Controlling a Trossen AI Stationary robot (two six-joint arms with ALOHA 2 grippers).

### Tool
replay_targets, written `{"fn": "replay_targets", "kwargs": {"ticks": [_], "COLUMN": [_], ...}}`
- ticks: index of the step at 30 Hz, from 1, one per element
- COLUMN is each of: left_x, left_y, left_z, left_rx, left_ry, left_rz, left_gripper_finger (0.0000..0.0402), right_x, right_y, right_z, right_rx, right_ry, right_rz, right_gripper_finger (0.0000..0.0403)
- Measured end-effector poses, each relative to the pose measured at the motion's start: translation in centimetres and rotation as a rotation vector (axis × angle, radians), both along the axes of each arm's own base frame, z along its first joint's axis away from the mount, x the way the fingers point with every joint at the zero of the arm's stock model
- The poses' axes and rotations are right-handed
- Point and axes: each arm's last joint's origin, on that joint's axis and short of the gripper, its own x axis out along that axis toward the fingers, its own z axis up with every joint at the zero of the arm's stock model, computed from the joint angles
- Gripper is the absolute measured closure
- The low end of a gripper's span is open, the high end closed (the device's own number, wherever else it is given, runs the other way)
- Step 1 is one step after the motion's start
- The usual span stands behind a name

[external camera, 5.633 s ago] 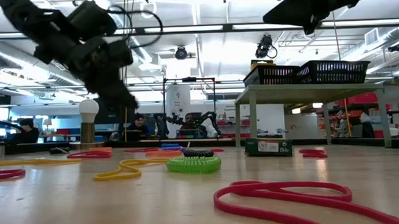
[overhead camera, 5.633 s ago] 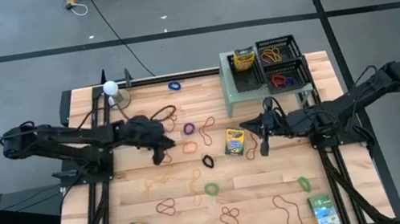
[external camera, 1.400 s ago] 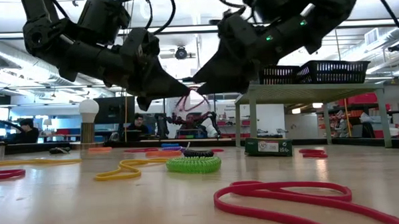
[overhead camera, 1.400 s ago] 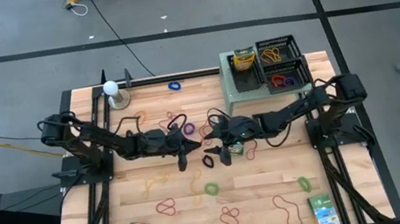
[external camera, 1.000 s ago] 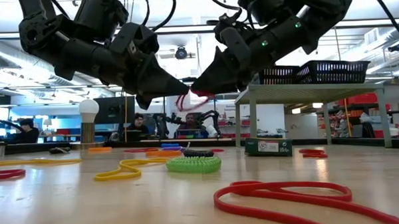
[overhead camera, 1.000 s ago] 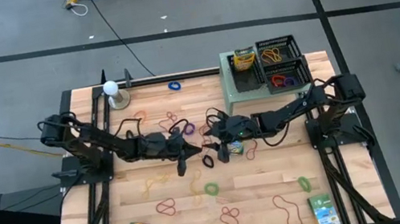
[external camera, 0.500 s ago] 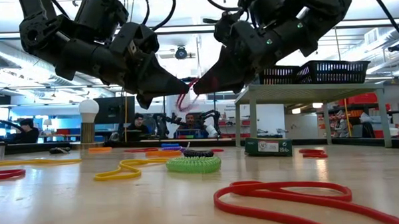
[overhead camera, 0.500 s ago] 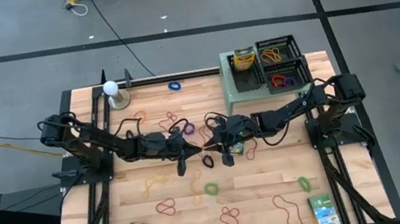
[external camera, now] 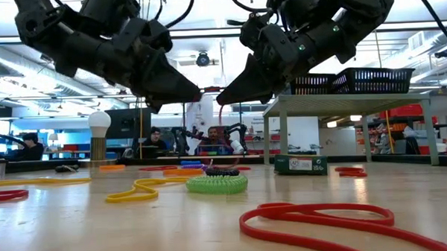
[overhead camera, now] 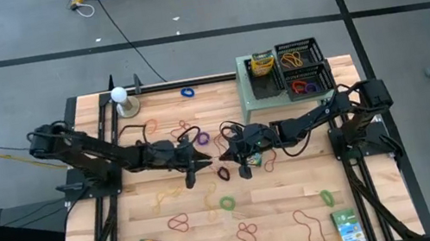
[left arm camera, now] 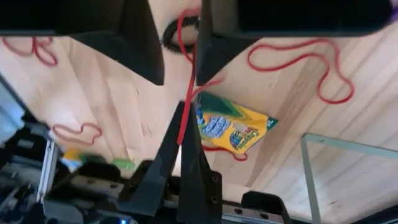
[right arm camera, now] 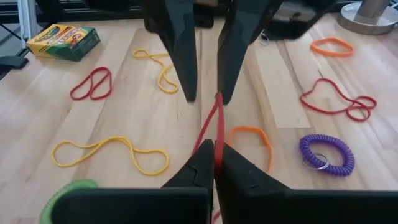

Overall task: Pick & Place Office Desk Supplies
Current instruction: Put the red rubber band into the top right black bin on the shelf

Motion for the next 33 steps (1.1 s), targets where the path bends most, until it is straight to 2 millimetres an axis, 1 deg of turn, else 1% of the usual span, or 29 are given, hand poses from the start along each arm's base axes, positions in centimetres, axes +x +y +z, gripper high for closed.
{"fn": "replay_targets", "kwargs": {"ticks": [2,5,7,10,13,17,19,22,25,29,33], "left_x": [-0.6,-2.1,-3.3,-5.3,-7.5,-10.4,-10.7,-11.0,-10.9,-11.0,-11.0], "left_y": [0.1,0.2,0.4,0.8,1.4,2.2,2.7,2.9,3.0,3.1,3.1], "left_z": [0.5,1.0,1.2,1.2,0.9,0.1,0.0,0.3,0.0,0.2,0.1], "left_rx": [0.036,0.104,0.135,0.135,0.115,0.079,0.075,0.088,0.115,0.133,0.133], "left_ry": [0.027,0.007,-0.035,-0.156,-0.292,-0.435,-0.439,-0.447,-0.421,-0.432,-0.425], "left_rz": [-0.012,-0.037,-0.042,-0.034,-0.013,0.055,0.103,0.12,0.129,0.165,0.168], "left_gripper_finger": [0.0279,0.0257,0.0248,0.0244,0.0252,0.0269,0.0276,0.0278,0.0278,0.0277,0.0277], "right_x": [-0.1,-0.4,-0.9,-2.1,-3.7,-6.1,-7.4,-9.3,-11.4,-14.3,-16.4], "right_y": [0.0,0.0,0.0,0.2,0.3,0.4,0.4,0.0,-1.0,-2.8,-5.4], "right_z": [0.2,1.0,2.0,4.0,7.0,12.5,15.2,19.3,22.5,26.1,27.9], "right_rx": [0.001,0.007,0.019,-0.003,-0.017,-0.071,-0.113,-0.165,-0.211,-0.267,-0.314], "right_ry": [-0.005,-0.008,-0.012,-0.027,-0.027,-0.028,-0.02,-0.024,0.002,0.02,0.05], "right_rz": [0.0,-0.005,-0.03,-0.091,-0.153,-0.274,-0.334,-0.44,-0.575,-0.787,-0.993], "right_gripper_finger": [0.0398,0.0398,0.0398,0.0399,0.04,0.0398,0.0398,0.0399,0.0399,0.0399,0.04]}}
